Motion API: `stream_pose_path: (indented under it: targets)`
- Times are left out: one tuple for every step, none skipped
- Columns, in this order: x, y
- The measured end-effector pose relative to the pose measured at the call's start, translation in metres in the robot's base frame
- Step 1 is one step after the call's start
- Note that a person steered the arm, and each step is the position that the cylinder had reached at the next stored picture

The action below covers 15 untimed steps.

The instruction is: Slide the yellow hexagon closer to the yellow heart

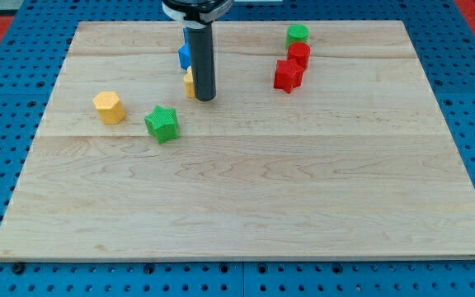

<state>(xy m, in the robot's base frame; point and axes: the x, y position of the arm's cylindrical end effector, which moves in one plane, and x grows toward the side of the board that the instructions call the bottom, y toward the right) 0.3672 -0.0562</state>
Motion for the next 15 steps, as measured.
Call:
stream_pose_path:
  targets:
    - [0.0, -0.003]
    - [-0.002, -0.003]
    - [-0.011, -0.003]
    - [-0.012, -0.003]
    - [-0.003, -0.003]
    - [0.017, -0.027]
    - [0.017, -0.06]
    - [0.017, -0.096]
    - [0.014, -0.12]
    - [0.014, -0.12]
    - [-0.002, -0.12]
    - [-0.023, -0.12]
    - [-0.025, -0.131]
    - [-0.037, -0.207]
    - [-0.017, -0.247]
